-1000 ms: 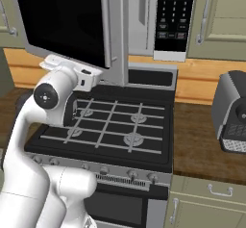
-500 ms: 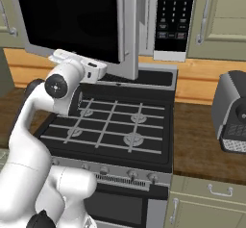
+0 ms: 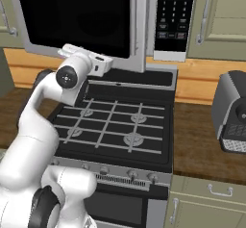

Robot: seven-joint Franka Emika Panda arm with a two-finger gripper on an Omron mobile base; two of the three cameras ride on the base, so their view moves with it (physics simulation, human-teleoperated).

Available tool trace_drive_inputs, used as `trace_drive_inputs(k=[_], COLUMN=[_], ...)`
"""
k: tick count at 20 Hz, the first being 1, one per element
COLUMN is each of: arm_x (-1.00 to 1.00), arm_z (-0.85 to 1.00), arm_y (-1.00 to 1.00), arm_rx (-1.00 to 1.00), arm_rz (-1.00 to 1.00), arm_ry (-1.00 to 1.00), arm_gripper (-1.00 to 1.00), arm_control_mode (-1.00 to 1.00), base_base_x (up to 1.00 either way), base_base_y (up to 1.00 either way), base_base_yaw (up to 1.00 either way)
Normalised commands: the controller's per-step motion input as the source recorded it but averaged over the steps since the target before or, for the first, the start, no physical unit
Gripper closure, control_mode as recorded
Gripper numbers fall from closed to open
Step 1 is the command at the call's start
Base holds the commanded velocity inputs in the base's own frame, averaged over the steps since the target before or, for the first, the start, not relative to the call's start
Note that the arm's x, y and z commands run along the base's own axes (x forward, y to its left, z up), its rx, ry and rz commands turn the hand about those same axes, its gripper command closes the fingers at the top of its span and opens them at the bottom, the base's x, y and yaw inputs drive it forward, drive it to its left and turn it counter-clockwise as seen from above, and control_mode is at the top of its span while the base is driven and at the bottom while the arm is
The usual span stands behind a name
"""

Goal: Open the microwave, place the bowl with waffle inside the microwave, then close the microwave door and turn it on.

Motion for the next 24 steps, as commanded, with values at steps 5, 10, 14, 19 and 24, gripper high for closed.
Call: trace_drive_inputs(k=[5, 10, 14, 19, 24], arm_x=[0.38, 0.42, 0.43, 0.34, 0.22], arm_z=[0.0, 0.0, 0.0, 0.0, 0.0], arm_y=[-0.1, -0.06, 0.0, -0.01, -0.01], arm_rx=[0.0, 0.0, 0.0, 0.0, 0.0], arm_rz=[0.0, 0.0, 0.0, 0.0, 0.0], arm_ry=[0.0, 0.0, 0.0, 0.0, 0.0], arm_gripper=[-1.0, -1.0, -1.0, -1.0, -1.0], arm_control_mode=[-1.0, -1.0, -1.0, -1.0, -1.0], base_base_x=[0.0, 0.0, 0.0, 0.0, 0.0], base_base_y=[0.0, 0.0, 0.0, 0.0, 0.0], base_base_yaw=[0.0, 0.0, 0.0, 0.0, 0.0])
